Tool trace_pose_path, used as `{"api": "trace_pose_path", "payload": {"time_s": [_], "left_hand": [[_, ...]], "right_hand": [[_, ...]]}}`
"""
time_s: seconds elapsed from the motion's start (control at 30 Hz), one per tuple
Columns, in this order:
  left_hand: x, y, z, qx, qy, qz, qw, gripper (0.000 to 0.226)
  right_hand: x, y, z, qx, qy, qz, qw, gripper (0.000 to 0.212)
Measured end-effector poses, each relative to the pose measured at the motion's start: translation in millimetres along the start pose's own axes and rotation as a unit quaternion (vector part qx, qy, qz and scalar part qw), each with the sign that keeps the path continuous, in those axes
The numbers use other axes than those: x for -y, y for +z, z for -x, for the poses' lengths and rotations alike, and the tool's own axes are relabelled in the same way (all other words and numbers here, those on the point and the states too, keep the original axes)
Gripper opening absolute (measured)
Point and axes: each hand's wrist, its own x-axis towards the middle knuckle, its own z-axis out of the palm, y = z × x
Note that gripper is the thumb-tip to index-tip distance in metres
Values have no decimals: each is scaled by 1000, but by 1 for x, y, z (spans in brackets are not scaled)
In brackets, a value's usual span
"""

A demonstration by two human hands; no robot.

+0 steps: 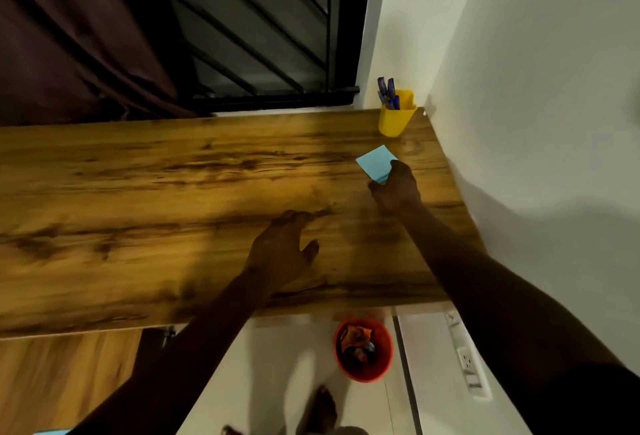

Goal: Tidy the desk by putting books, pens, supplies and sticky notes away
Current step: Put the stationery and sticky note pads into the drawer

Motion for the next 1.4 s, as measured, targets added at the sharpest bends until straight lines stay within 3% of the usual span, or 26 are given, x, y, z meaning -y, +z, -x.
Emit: {"api": "trace_pose_path", "payload": {"time_s": [0.17,0.3,0.5,0.6,0.73,0.83,0.9,1.0,1.2,1.4], "left_hand": [[-2,5,-5,-4,5,8,1000,56],[4,4,-4,-12,-2,17,1000,54],[20,0,7,-37,-24,15,999,50],[29,-5,15,-48,-40,19,998,52],[43,-12,24,-50,-57,13,997,52],[50,-16,30,-52,-70,12,996,52],[53,-17,34,-52,-75,14,996,51],[55,-17,41,-43,-74,20,996,51],[56,-16,49,-51,-71,19,996,50],[68,-28,64,-58,-78,37,995,50]], "right_hand": [[-31,15,-55,23,44,-10,999,91],[-8,13,-46,42,53,33,997,86],[2,18,-65,24,82,75,993,97],[2,18,-73,32,55,99,993,91],[-2,18,-73,61,9,223,973,85],[4,21,-64,16,-3,281,960,81],[7,25,-61,-11,-4,263,965,74],[7,30,-58,18,-6,201,979,65],[22,41,-43,46,9,170,984,92],[38,58,-22,57,43,133,988,90]]}}
